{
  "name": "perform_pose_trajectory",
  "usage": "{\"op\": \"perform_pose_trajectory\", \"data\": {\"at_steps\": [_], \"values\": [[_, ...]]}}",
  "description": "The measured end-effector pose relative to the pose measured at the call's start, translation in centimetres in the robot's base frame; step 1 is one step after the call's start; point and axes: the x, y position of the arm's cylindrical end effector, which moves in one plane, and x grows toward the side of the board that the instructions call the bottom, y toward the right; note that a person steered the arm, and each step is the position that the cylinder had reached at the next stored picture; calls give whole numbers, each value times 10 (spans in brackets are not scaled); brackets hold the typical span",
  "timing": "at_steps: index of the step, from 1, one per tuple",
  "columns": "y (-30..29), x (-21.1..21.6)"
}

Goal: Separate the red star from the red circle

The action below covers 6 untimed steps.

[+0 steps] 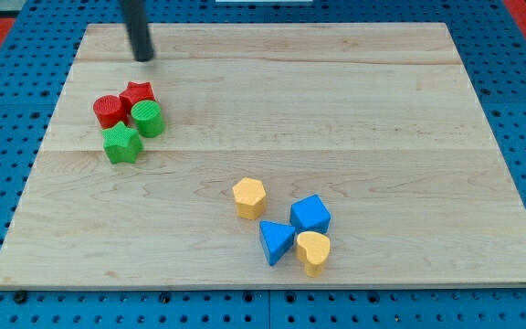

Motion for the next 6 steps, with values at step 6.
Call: {"op": "perform_pose_trajectory", "data": {"at_steps": [6], "values": [[36,155]]}}
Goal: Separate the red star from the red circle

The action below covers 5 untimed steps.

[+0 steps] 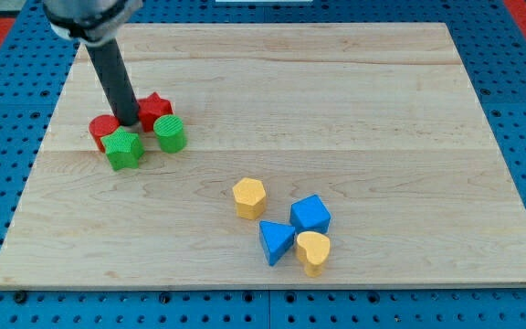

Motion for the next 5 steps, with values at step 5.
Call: {"op": "perform_pose_trajectory", "data": {"at_steps": [5], "values": [[-32,18]]}}
